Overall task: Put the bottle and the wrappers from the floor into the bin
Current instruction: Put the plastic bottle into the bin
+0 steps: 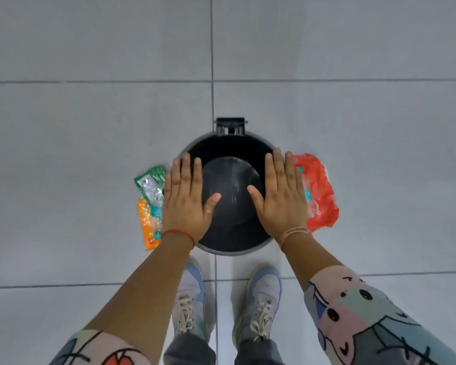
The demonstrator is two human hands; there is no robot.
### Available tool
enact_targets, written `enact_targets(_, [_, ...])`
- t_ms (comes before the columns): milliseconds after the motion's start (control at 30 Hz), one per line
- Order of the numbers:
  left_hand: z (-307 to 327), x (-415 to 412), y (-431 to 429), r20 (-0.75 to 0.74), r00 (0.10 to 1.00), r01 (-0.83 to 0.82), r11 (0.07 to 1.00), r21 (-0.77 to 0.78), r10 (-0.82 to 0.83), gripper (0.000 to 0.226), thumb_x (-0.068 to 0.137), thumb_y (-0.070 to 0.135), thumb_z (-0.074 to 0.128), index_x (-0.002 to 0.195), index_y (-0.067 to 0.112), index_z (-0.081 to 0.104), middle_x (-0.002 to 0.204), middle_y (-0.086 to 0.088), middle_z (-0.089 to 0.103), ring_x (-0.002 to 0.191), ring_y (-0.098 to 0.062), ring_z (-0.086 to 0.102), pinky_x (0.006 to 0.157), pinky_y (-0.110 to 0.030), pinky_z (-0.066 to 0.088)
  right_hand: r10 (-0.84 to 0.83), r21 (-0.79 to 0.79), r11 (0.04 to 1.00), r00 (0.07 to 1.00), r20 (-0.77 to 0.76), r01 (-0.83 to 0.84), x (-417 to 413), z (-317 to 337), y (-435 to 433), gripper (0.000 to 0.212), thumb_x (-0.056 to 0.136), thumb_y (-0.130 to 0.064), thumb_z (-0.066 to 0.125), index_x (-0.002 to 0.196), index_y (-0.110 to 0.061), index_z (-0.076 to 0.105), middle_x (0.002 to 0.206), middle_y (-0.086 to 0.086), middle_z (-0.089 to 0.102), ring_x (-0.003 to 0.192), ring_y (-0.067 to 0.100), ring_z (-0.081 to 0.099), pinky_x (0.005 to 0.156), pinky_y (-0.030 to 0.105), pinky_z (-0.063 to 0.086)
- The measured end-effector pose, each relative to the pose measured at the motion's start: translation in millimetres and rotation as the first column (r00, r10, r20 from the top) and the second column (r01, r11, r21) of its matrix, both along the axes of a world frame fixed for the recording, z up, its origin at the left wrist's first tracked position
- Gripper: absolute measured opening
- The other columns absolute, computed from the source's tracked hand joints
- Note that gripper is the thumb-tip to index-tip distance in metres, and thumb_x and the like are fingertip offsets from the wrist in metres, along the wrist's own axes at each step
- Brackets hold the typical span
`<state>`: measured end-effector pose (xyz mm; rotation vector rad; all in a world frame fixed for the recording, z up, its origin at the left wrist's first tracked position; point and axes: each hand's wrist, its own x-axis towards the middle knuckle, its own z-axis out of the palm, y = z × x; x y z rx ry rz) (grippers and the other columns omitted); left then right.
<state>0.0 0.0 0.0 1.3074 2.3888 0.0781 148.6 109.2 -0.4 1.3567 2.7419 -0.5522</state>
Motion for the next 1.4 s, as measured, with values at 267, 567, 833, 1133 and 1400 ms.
enact_targets(267, [-13.9, 2.6, -1.3, -0.046, 0.998, -0.048, 0.996, 0.072, 0.051, 0.075, 0.087, 0.058, 0.002, 0.142, 0.007, 0.004, 0.153, -0.021, 0.008, 0.138, -0.026, -0.006, 0.114, -0.041, 0.001, -0.111, 0.066, 0.987, 0.919, -0.379, 0.147, 11.5, -22.3, 1.1, 0.06, 0.095, -0.04, 0.034, 0.142, -0.004, 0.022, 0.15, 0.017, 0.024, 0.141, 0.03, 0.015, 0.117, 0.034, 0.01])
enact_targets(567, [-16.8, 0.8, -2.7, -0.075, 0.995, -0.053, 0.996, 0.075, 0.059, 0.077, 0.087, 0.06, 0.0, 0.142, 0.007, 0.003, 0.152, -0.022, 0.007, 0.14, -0.03, -0.002, 0.115, -0.044, 0.003, -0.609, -0.253, 0.744, 0.784, 0.122, 0.618, 54.2, -100.4, 36.3, 0.069, 0.093, -0.032, 0.047, 0.145, -0.004, 0.01, 0.155, 0.019, 0.012, 0.143, 0.033, 0.011, 0.117, 0.043, 0.012])
enact_targets(833, [-20.2, -3.3, -1.5, -0.063, 0.996, -0.054, 0.99, 0.129, 0.063, 0.079, 0.086, 0.063, 0.007, 0.143, 0.008, 0.004, 0.154, -0.02, 0.007, 0.141, -0.027, -0.003, 0.115, -0.039, 0.0, -0.685, -0.335, 0.643, 0.713, 0.149, 0.688, 53.1, -118.8, 43.7, 0.046, 0.088, -0.021, 0.04, 0.129, -0.002, 0.032, 0.126, 0.025, 0.05, 0.111, 0.043, 0.049, 0.095, 0.053, 0.041])
enact_targets(1133, [-16.0, -5.9, 8.6, -0.073, 0.996, -0.045, 0.995, 0.087, 0.052, 0.082, 0.085, 0.063, 0.002, 0.142, 0.004, 0.006, 0.153, -0.02, 0.009, 0.14, -0.027, -0.004, 0.115, -0.041, 0.001, -0.498, -0.19, 0.823, 0.518, -0.696, 0.536, -3.9, 49.4, -1.0, 0.049, 0.074, -0.026, 0.073, 0.092, -0.038, 0.028, 0.092, -0.029, 0.047, 0.079, -0.003, 0.055, 0.066, 0.011, 0.043])
enact_targets(1400, [-17.0, -4.8, 8.8, -0.058, 0.996, -0.059, 0.99, 0.128, 0.067, 0.079, 0.086, 0.059, 0.0, 0.142, 0.004, 0.007, 0.152, -0.021, 0.01, 0.14, -0.027, -0.001, 0.115, -0.039, 0.001, -0.173, -0.388, 0.869, 0.924, 0.34, 0.306, -84.7, -55.7, -23.9, 0.049, 0.091, -0.014, 0.048, 0.132, -0.008, 0.022, 0.121, 0.021, 0.052, 0.114, 0.033, 0.048, 0.085, 0.038, 0.046])
